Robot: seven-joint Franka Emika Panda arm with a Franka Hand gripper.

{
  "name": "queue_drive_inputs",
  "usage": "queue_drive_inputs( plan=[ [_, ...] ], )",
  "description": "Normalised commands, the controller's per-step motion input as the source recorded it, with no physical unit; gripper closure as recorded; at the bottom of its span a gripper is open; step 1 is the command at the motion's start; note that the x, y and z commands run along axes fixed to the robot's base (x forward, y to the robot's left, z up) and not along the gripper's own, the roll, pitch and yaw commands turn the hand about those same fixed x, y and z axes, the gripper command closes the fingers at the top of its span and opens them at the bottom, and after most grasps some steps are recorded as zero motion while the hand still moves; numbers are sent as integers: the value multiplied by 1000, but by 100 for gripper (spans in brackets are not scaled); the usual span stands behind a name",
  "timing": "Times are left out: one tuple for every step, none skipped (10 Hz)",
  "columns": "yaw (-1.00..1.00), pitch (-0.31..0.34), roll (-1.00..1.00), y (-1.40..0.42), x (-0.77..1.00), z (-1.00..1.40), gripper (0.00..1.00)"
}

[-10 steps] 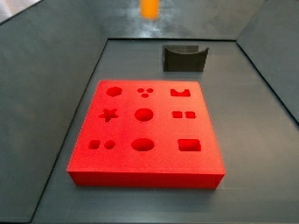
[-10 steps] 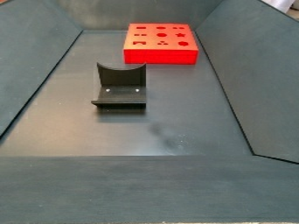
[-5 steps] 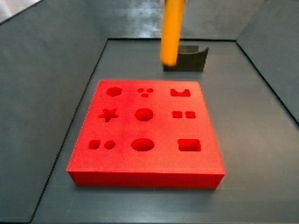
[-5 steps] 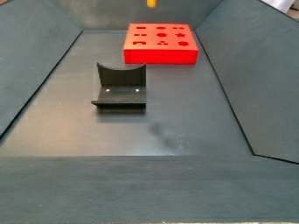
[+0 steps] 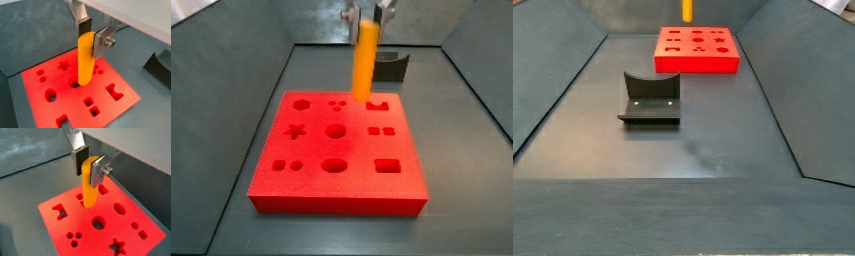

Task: Pick up the oval object. Move up. Move to above the board. Insert the oval object.
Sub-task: Insert the oval object.

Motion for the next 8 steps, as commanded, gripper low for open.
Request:
queue_drive_inputs(
  plan=[
    [0, 0, 0, 0, 17, 0, 100],
    [-391, 71, 149, 0, 0, -360, 100],
    [-466, 74, 130, 63, -40, -380, 100],
    [-329, 40, 0, 3, 0, -109, 100],
    [-17, 0, 0, 0, 0, 0, 100],
    [-446, 0, 81, -97, -446, -254, 100],
    [-400, 0, 4, -69, -414, -169, 100],
    [0, 0, 0, 0, 0, -31, 100]
  ],
)
